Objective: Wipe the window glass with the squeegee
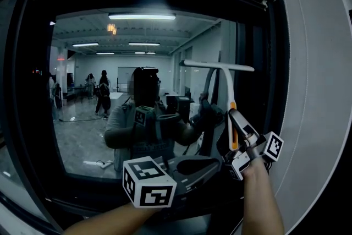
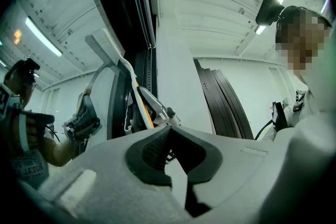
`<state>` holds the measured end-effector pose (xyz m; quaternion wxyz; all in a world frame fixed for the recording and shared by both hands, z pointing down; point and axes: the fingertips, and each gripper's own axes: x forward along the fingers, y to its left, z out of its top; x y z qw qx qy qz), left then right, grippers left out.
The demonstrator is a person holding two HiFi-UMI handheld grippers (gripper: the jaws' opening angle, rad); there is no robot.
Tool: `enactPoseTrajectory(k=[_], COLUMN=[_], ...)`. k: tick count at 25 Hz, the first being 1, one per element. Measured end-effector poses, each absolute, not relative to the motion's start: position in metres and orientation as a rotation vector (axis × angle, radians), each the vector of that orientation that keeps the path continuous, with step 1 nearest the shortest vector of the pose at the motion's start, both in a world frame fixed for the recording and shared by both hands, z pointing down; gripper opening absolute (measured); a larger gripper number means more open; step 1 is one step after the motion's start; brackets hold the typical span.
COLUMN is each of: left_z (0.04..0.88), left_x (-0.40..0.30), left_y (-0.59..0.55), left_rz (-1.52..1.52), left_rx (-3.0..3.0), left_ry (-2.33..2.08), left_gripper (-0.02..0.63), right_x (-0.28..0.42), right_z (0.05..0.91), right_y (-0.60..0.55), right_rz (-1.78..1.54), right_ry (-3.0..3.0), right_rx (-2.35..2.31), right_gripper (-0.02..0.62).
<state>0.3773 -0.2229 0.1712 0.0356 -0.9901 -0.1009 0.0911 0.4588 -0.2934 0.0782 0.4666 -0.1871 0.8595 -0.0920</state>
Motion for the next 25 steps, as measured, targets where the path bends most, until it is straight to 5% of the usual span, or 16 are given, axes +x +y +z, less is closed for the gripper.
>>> enactPoseTrajectory(k=[25], left_z=[0.223], left_x=[0.386], left_y=[-0.216], left_rz=[0.265], left_rx=[-3.106], left_ry=[-0.28], left_gripper=[0.0], right_x=[0.456], right_z=[0.152], right_y=[-0.285], right_rz=[-0.291], right_ry=[2.069], right_rx=[-0.475], right_gripper=[0.067])
